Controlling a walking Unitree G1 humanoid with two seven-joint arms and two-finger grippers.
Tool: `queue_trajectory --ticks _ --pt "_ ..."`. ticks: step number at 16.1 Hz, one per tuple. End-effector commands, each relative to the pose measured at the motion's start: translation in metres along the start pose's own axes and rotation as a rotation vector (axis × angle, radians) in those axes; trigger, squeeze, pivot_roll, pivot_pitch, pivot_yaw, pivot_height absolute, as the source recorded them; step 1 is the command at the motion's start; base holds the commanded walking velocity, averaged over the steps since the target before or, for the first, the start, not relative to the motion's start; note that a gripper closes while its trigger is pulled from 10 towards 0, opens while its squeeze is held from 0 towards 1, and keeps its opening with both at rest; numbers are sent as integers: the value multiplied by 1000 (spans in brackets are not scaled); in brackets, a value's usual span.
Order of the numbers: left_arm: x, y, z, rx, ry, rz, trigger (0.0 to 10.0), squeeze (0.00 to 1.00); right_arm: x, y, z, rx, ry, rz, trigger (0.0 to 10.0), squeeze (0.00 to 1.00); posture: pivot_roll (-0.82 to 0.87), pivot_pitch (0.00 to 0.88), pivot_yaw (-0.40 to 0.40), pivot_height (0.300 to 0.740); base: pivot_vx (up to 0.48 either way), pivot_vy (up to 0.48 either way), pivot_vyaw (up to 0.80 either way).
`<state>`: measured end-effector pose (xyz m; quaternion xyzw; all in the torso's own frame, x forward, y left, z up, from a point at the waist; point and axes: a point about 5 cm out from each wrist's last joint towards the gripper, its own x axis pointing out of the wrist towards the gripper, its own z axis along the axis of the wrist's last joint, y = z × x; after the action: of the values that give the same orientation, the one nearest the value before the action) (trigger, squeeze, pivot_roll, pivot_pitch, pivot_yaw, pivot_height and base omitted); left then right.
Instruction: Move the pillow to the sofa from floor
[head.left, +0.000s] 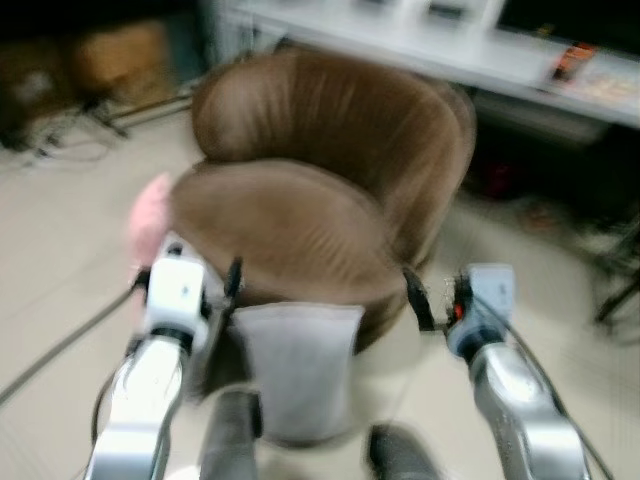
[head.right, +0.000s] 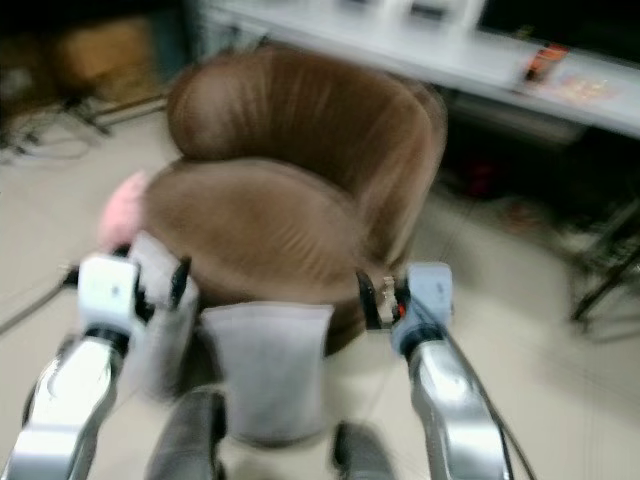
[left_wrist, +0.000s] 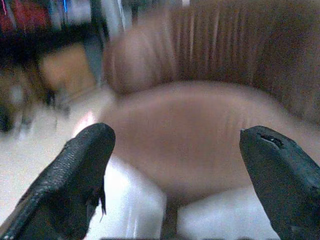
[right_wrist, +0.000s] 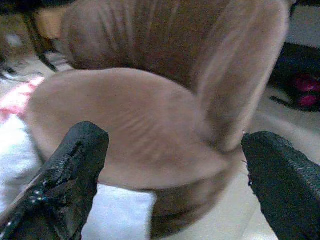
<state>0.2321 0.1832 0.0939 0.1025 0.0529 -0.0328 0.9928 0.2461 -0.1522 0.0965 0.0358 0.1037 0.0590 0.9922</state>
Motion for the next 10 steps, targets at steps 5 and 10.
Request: queue_trajectory --ticks 5,10 --pt "4 2 15 -7 -79 -17 10000 0 -1 3 0 -23 1 20 10000 1000 7 0 -43 600 111 0 0" --pt "2 5 14 -13 -80 -13 10000 0 2 9 -3 -58 19 43 10000 1000 14 0 -46 600 340 0 480"
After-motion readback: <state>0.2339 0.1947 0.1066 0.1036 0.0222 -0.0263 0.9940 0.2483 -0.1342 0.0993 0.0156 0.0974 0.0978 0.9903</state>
